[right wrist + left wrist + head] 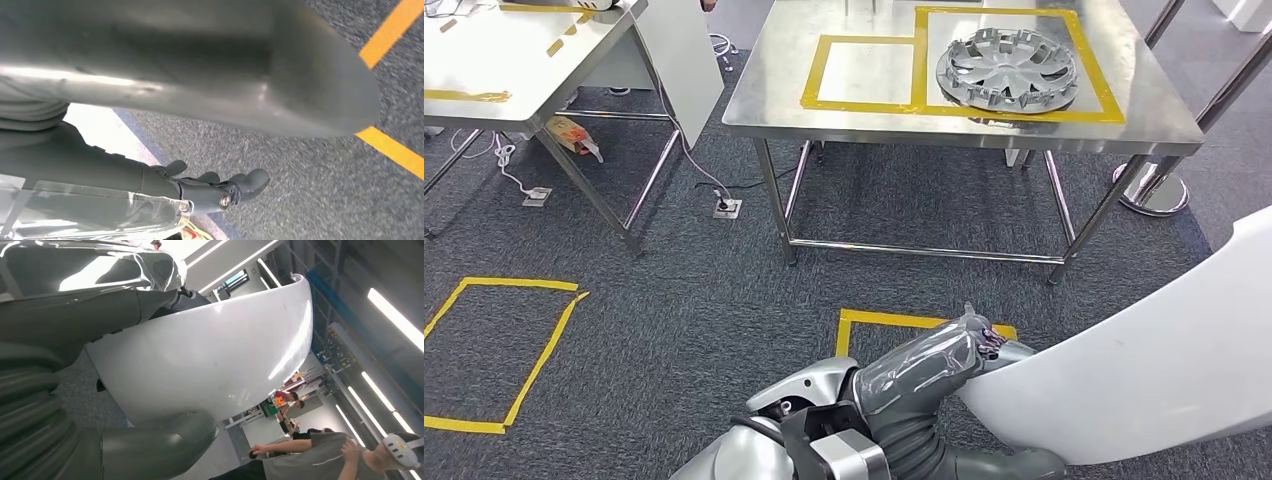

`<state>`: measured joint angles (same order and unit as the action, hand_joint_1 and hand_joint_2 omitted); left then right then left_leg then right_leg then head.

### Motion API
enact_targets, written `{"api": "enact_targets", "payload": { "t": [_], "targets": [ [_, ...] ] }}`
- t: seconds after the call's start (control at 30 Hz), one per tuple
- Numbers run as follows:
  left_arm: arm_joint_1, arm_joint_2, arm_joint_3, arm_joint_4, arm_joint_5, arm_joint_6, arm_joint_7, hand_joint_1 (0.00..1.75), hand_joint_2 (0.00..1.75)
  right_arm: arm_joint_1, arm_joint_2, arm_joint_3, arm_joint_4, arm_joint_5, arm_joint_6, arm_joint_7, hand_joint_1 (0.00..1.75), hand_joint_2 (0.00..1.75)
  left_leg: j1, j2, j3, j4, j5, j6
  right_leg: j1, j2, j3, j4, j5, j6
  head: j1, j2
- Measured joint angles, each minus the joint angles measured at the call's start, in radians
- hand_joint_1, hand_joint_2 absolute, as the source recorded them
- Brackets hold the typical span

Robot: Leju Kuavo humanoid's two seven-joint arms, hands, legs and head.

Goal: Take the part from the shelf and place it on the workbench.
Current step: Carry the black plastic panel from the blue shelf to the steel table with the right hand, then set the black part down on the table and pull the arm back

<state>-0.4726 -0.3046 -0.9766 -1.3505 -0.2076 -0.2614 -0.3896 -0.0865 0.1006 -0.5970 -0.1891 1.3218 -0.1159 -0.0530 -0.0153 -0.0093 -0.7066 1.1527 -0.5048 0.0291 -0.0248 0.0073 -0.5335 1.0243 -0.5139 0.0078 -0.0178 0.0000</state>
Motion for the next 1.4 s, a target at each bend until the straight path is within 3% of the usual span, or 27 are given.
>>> {"api": "enact_targets", "payload": {
  "t": [0.07, 0.13, 0.23, 0.33, 0.4, 0.43, 0.5, 0.57, 0.7, 0.77, 0.87, 0.9, 0.93, 0.97, 1.03, 1.07, 1.17, 1.23, 1.27, 1.3, 1.4],
  "targets": [
    [0.000, 0.000, 0.000, 0.000, 0.001, -0.001, -0.001, 1.75, 1.75, -0.001, 0.003, 0.000, 0.000, 0.000, 0.000, 0.001, 0.00, 0.00, -0.014, -0.003, 0.038, -0.105, 0.062, 0.022, 0.002, 0.003, 0.017, -0.005, -0.016, 0.008, 0.000, 0.000],
    [0.000, -0.001, 0.000, -0.001, 0.001, -0.003, -0.001, 1.75, 1.75, -0.002, 0.005, 0.000, 0.000, 0.000, 0.000, 0.002, 0.00, 0.00, -0.021, -0.008, 0.056, -0.139, 0.065, 0.033, 0.003, 0.006, 0.031, -0.005, -0.018, 0.020, 0.000, 0.000],
    [-0.001, -0.004, -0.001, -0.003, 0.001, -0.009, -0.002, 1.75, 1.75, -0.002, 0.007, 0.000, 0.000, -0.001, -0.002, 0.002, 0.00, 0.00, -0.012, -0.005, 0.092, -0.157, 0.067, 0.041, 0.003, 0.003, 0.025, 0.035, -0.022, 0.032, 0.001, 0.000],
    [-0.002, -0.005, -0.001, -0.004, 0.001, -0.012, -0.003, 1.75, 1.75, -0.004, 0.003, 0.000, 0.000, -0.001, -0.003, 0.002, 0.00, 0.00, -0.008, -0.004, 0.115, -0.160, 0.053, 0.046, 0.002, 0.001, -0.076, 0.202, -0.080, 0.044, 0.015, 0.000],
    [-0.002, -0.005, -0.002, -0.004, 0.001, -0.013, -0.003, 1.75, 1.75, -0.001, 0.001, 0.000, 0.000, -0.001, -0.003, 0.005, 0.00, 0.00, -0.008, -0.007, 0.127, -0.160, 0.039, 0.046, 0.002, 0.001, -0.137, 0.263, -0.109, 0.049, 0.020, 0.000],
    [-0.001, -0.005, -0.002, -0.004, 0.001, -0.014, -0.003, 1.75, 1.75, 0.000, 0.001, 0.000, 0.000, -0.002, -0.003, 0.007, 0.00, 0.00, -0.008, -0.008, 0.137, -0.159, 0.031, 0.044, 0.001, 0.001, -0.143, 0.244, -0.095, 0.050, 0.021, 0.000],
    [-0.002, -0.005, -0.002, -0.004, 0.001, -0.016, -0.003, 1.75, 1.75, 0.001, -0.001, 0.000, 0.000, -0.003, -0.003, 0.011, 0.00, 0.00, -0.008, -0.008, 0.161, -0.159, 0.011, 0.037, -0.002, 0.000, -0.114, 0.120, -0.006, 0.051, 0.025, 0.000],
    [-0.003, -0.005, -0.003, -0.003, 0.001, -0.019, -0.003, 1.75, 1.75, 0.001, -0.002, 0.000, 0.000, -0.003, -0.002, 0.013, 0.00, 0.00, -0.009, -0.008, 0.180, -0.156, -0.008, 0.027, -0.001, -0.003, -0.080, 0.017, 0.048, 0.044, 0.028, 0.000],
    [-0.005, -0.006, -0.004, -0.001, 0.000, -0.021, -0.003, 1.75, 1.75, 0.001, 0.000, -0.001, 0.000, -0.003, 0.000, 0.015, 0.00, 0.00, -0.012, -0.007, 0.189, -0.142, -0.027, 0.007, 0.001, -0.005, -0.057, -0.001, 0.051, 0.011, 0.025, 0.000],
    [-0.008, -0.007, -0.004, -0.002, 0.000, -0.022, -0.003, 1.75, 1.75, 0.000, 0.001, -0.002, 0.000, -0.003, 0.000, 0.015, 0.00, 0.00, -0.008, -0.004, 0.157, -0.082, -0.042, -0.005, -0.004, -0.004, -0.042, -0.003, 0.043, 0.002, 0.017, 0.000],
    [-0.010, -0.007, -0.007, -0.001, 0.000, -0.023, -0.003, 1.75, 1.75, 0.000, 0.000, -0.002, 0.000, -0.003, 0.000, 0.014, 0.00, 0.00, 0.004, -0.001, 0.032, 0.096, -0.096, -0.021, -0.004, -0.005, -0.027, -0.004, 0.025, -0.004, 0.007, 0.000],
    [-0.010, -0.007, -0.007, 0.000, 0.000, -0.023, -0.003, 1.75, 1.75, 0.001, 0.000, -0.002, 0.000, -0.003, 0.000, 0.014, 0.00, 0.00, 0.006, 0.000, -0.002, 0.128, -0.100, -0.022, -0.003, -0.005, -0.020, -0.004, 0.018, -0.004, 0.006, 0.000],
    [-0.010, -0.007, -0.008, 0.001, 0.000, -0.023, -0.003, 1.75, 1.75, 0.002, 0.000, -0.003, 0.000, -0.003, 0.000, 0.014, 0.00, 0.00, 0.006, 0.000, -0.018, 0.126, -0.084, -0.021, -0.002, -0.004, -0.011, -0.004, 0.011, -0.004, 0.005, 0.000],
    [-0.010, -0.007, -0.008, 0.001, 0.000, -0.023, -0.003, 1.75, 1.75, 0.003, -0.001, -0.003, 0.000, -0.003, 0.000, 0.014, 0.00, 0.00, 0.005, -0.001, -0.013, 0.087, -0.049, -0.016, 0.000, -0.004, -0.001, -0.004, 0.004, -0.004, 0.004, 0.000],
    [-0.011, -0.007, -0.008, 0.001, 0.001, -0.024, -0.003, 1.75, 1.75, 0.003, 0.001, -0.004, 0.000, -0.003, 0.000, 0.013, 0.00, 0.00, -0.003, 0.001, 0.032, -0.045, 0.041, 0.005, 0.002, -0.004, 0.020, -0.007, -0.011, -0.003, 0.001, 0.000],
    [-0.012, -0.007, -0.009, 0.001, 0.001, -0.024, -0.003, 1.75, 1.75, 0.003, 0.002, -0.004, -0.001, -0.002, 0.000, 0.013, 0.00, 0.00, -0.010, 0.001, 0.051, -0.095, 0.059, 0.017, 0.002, -0.003, 0.028, -0.011, -0.017, -0.001, 0.004, 0.000],
    [-0.016, -0.009, -0.010, 0.000, 0.001, -0.025, -0.003, 1.75, 1.75, 0.001, 0.007, -0.006, -0.001, 0.000, 0.002, 0.012, 0.00, 0.00, -0.024, -0.001, 0.085, -0.158, 0.052, 0.041, -0.005, -0.005, 0.044, -0.017, -0.013, 0.020, 0.004, 0.000],
    [-0.016, -0.011, -0.011, -0.001, 0.001, -0.025, -0.002, 1.75, 1.75, 0.002, 0.010, -0.006, -0.001, 0.002, 0.003, 0.011, 0.00, 0.00, -0.019, -0.001, 0.119, -0.185, 0.060, 0.048, -0.006, -0.008, 0.051, 0.004, -0.010, 0.029, -0.002, 0.000],
    [-0.017, -0.012, -0.011, -0.002, 0.001, -0.025, -0.001, 1.75, 1.75, 0.001, 0.009, -0.006, -0.001, 0.003, 0.002, 0.011, 0.00, 0.00, -0.014, 0.000, 0.136, -0.191, 0.060, 0.050, -0.005, -0.007, 0.042, 0.031, -0.022, 0.032, 0.000, 0.000],
    [-0.018, -0.012, -0.011, -0.002, 0.001, -0.025, -0.001, 1.75, 1.75, -0.001, 0.007, -0.006, -0.002, 0.003, 0.002, 0.011, 0.00, 0.00, -0.010, 0.001, 0.149, -0.195, 0.058, 0.051, -0.005, -0.007, 0.018, 0.076, -0.044, 0.036, 0.005, 0.000],
    [-0.017, -0.012, -0.012, -0.003, 0.001, -0.025, 0.000, 1.75, 1.75, -0.001, 0.000, -0.006, -0.002, 0.005, 0.002, 0.011, 0.00, 0.00, -0.007, -0.002, 0.164, -0.195, 0.041, 0.047, -0.008, -0.006, -0.096, 0.234, -0.110, 0.055, 0.016, 0.000]
  ]
}}
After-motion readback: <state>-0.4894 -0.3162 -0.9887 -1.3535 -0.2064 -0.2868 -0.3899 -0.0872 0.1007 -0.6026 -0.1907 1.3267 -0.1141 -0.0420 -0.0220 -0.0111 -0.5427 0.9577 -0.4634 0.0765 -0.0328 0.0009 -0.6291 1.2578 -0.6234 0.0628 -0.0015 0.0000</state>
